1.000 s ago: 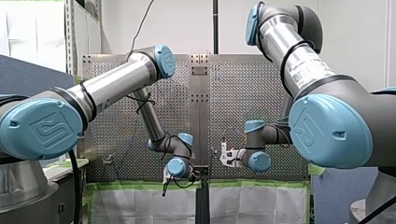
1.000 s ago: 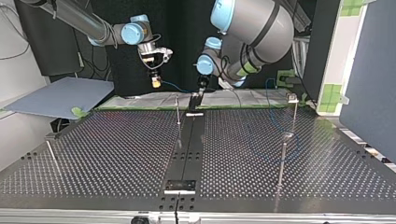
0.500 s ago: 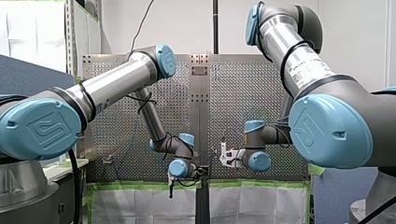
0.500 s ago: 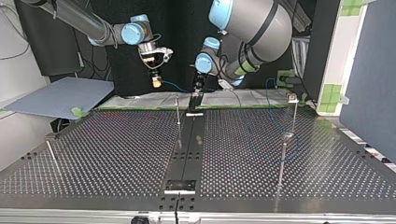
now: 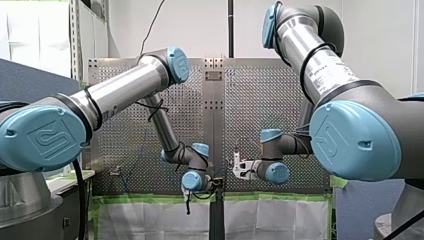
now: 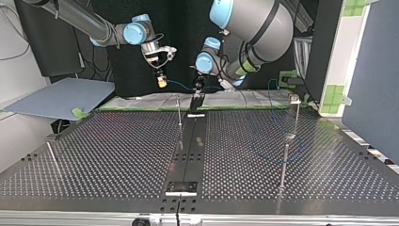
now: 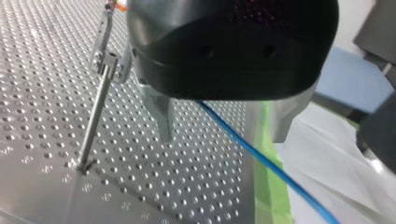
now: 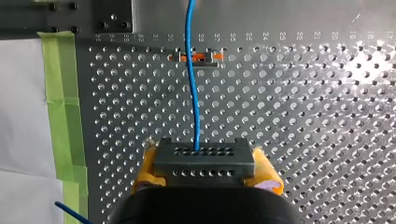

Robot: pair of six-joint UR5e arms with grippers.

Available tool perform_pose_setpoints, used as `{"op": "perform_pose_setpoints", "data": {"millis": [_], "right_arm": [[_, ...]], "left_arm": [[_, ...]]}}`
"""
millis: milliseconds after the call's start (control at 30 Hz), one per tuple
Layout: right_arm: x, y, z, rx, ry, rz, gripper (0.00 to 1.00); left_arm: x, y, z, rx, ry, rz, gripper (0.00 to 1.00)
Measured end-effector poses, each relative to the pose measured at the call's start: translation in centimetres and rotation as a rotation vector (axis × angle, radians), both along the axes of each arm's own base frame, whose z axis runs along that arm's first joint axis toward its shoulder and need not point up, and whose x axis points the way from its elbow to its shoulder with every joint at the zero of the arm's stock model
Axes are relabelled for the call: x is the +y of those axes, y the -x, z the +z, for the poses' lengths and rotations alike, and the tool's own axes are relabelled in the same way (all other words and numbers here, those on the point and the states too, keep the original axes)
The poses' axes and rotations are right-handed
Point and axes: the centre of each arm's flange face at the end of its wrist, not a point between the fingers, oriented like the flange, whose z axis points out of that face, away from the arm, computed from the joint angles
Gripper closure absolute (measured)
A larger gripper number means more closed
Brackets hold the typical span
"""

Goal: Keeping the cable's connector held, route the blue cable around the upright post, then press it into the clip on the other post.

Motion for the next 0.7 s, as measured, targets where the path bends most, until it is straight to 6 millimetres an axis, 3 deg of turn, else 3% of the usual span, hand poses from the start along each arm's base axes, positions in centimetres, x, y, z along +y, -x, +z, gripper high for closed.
{"op": "perform_pose_setpoints", "data": {"millis": [700], "right_arm": [[-0.4,0.4,0.0,-0.013,-0.026,0.0,1.0]], "left_arm": [[-1.8,-0.5,0.8,-0.015,0.237,-0.044,0.0]]}}
